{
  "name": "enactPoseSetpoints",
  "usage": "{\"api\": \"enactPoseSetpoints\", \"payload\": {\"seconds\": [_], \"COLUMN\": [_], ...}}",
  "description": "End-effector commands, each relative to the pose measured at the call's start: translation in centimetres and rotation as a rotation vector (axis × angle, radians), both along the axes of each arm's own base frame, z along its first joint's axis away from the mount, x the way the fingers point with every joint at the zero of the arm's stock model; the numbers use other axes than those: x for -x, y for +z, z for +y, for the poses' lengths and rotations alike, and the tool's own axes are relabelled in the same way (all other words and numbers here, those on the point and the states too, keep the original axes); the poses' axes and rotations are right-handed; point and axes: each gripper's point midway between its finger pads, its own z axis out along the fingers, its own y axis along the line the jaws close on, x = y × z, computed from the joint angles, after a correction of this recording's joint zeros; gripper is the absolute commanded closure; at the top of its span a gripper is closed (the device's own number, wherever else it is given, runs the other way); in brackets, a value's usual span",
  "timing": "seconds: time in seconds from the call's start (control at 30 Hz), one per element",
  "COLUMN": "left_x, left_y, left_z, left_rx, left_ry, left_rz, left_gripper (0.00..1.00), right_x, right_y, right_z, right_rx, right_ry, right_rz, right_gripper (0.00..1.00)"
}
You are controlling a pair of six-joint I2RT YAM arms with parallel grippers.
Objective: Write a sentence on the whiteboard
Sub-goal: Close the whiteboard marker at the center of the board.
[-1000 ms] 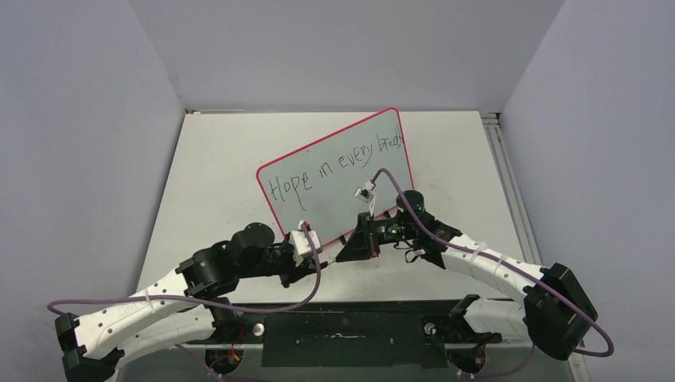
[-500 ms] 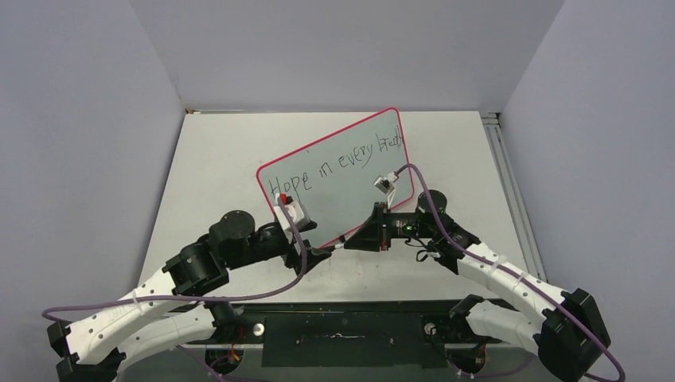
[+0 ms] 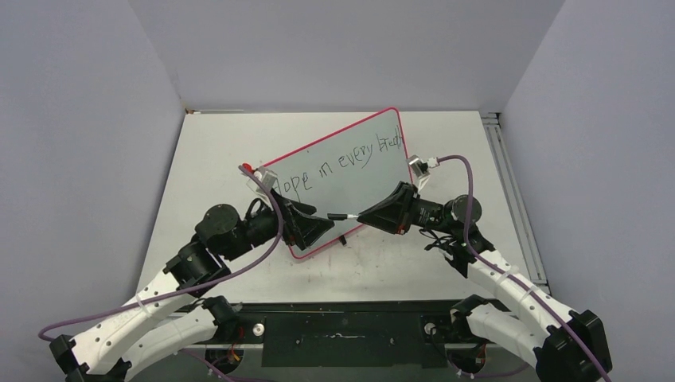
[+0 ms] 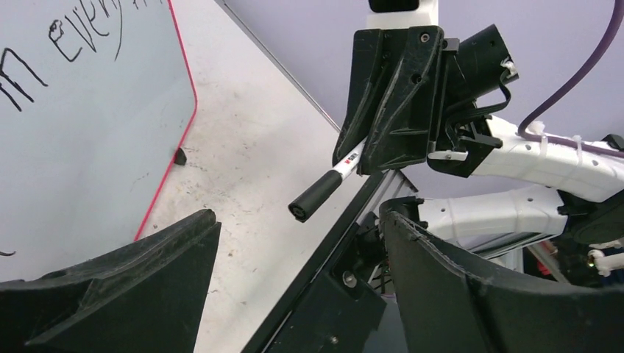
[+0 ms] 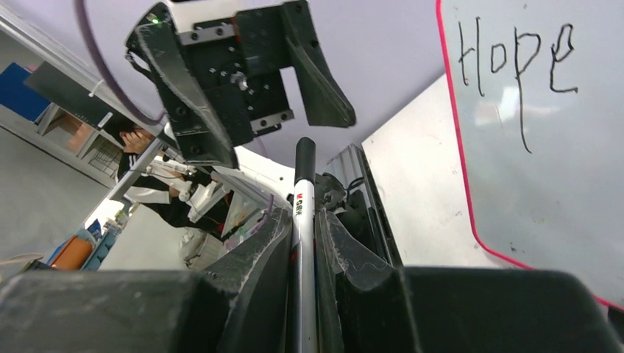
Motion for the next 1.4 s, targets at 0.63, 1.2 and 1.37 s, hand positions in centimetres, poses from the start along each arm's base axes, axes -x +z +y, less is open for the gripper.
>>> {"api": "enactPoseSetpoints", "payload": {"seconds": [0.63,1.2,1.37], "left_x": [1.3,1.6,1.6], "left_y": [4.5,2.9,3.0], "left_z": [-1.9,-2.2,-2.4], "left_rx": [0.318,0.310,0.315], "left_ry": [-0.144,-0.167,-0.179], "left_rz": [0.066,0.117,0.115], "left_gripper": [0.45,0.56,0.68], "right_x": [3.1,2.6,2.6], "right_y": [4.1,4.0,3.9], "right_z": [0.5,0.9,0.9], "right_rx": [-0.131,-0.127,-0.126], "right_ry": [0.147,0.133,0.133], "right_rz": [-0.132,-0.125,-0.124], "right_gripper": [0.95,0.95,0.95]}}
